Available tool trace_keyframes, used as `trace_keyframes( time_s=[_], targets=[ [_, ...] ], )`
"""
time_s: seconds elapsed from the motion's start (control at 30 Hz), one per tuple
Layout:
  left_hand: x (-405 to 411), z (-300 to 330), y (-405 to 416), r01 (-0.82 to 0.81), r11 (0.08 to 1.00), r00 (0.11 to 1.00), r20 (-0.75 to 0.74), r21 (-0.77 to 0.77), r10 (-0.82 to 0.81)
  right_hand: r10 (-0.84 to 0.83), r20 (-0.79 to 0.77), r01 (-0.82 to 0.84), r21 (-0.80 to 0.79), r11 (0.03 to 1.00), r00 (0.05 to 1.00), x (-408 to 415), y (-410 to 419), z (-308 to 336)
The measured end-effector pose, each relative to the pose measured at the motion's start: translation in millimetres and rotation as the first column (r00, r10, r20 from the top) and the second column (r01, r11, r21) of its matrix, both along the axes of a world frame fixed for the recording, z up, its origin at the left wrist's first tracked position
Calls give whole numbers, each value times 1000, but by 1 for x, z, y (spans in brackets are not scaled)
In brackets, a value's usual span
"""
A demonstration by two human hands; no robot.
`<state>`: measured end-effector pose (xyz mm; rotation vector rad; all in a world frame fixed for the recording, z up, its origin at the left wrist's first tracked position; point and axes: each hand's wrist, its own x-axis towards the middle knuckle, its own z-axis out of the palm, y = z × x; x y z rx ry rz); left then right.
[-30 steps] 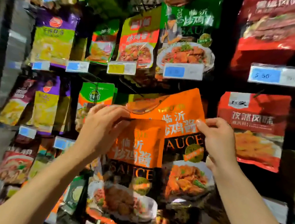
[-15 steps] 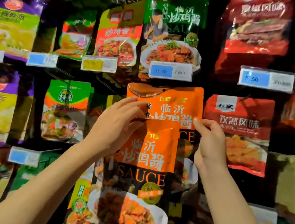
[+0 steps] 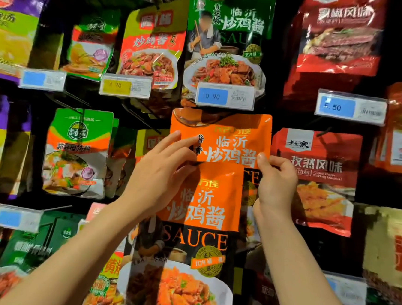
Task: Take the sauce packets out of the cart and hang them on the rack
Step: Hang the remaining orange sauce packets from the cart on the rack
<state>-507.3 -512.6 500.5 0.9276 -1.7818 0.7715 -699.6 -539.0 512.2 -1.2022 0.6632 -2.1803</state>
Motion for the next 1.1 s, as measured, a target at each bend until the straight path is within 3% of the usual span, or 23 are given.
trace_keyframes(
  time_s=[0.47, 0.63, 0.77, 1.0, 1.03, 1.1],
  targets=[
    [-1, -5, -12, 23, 997, 998, -57, 71, -19, -72, -76, 76, 49, 996, 995, -1, -10, 0],
    [-2, -7, -11, 24, 997, 999, -47, 79, -21, -109, -273, 76, -130, 989, 956, -5, -4, -14],
    [-3, -7, -11, 47, 993, 997, -63, 105, -40, -232, -538, 88, -280, 956, 811, -17, -4, -20],
    [0, -6, -9, 37, 995, 998, -59, 96, -31, -246, -821, 103, -226, 969, 516, -29, 2, -21],
    [1, -7, -8, 35, 996, 998, -57, 85, -31, -336, -835, 200, -274, 941, 436, -30, 4, -26],
    [4, -8, -6, 27, 998, 998, -59, 55, -24, -614, -774, 357, -536, 765, 153, -28, 7, -34]
  ],
)
